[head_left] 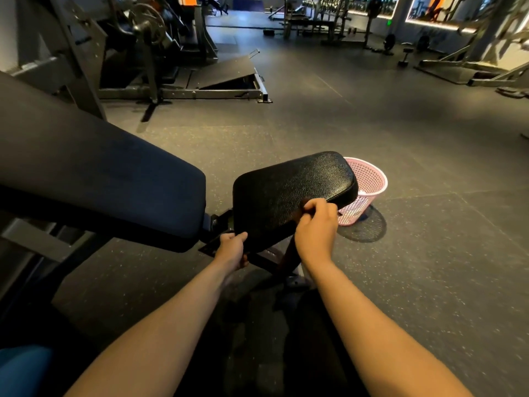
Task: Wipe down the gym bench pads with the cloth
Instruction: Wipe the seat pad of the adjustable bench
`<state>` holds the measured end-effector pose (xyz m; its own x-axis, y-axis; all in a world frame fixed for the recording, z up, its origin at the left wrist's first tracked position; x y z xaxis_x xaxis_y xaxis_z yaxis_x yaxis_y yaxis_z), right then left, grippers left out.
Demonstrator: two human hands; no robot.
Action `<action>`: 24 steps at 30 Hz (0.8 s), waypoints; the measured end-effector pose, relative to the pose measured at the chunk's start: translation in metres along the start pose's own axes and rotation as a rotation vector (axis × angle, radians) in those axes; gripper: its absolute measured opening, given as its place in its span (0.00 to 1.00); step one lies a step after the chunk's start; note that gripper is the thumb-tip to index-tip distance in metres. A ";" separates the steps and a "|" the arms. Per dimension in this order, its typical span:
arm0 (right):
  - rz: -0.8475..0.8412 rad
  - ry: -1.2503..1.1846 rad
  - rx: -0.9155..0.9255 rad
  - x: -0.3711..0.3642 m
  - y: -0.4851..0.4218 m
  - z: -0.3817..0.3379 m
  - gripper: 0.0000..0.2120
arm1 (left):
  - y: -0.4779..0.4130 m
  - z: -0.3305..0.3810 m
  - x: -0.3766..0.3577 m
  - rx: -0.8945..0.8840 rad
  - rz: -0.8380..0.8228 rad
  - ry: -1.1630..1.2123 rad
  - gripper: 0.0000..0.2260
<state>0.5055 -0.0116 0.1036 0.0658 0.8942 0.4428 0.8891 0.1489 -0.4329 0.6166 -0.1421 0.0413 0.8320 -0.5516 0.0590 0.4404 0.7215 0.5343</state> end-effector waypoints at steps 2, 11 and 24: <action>-0.068 0.113 0.038 -0.010 0.009 -0.006 0.11 | -0.002 -0.002 -0.001 -0.010 0.001 0.009 0.14; -0.208 0.267 0.218 -0.027 0.031 -0.006 0.07 | 0.000 0.006 -0.005 0.016 0.035 -0.068 0.12; -0.272 -0.020 0.419 -0.071 -0.028 -0.069 0.12 | -0.037 0.047 0.012 -0.080 -0.060 -0.222 0.19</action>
<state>0.5074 -0.1080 0.1387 -0.1558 0.8068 0.5700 0.6142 0.5310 -0.5838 0.5948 -0.1952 0.0614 0.7131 -0.6663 0.2180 0.5193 0.7109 0.4743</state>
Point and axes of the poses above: each hand's wrist, its own y-axis away from the middle knuckle, its own x-axis out of the back of the hand, z = x × y, the point moved 1 cm from there along -y, towards the middle knuckle, and after that the axes turned 6 degrees about z, right-handed, at the moved point
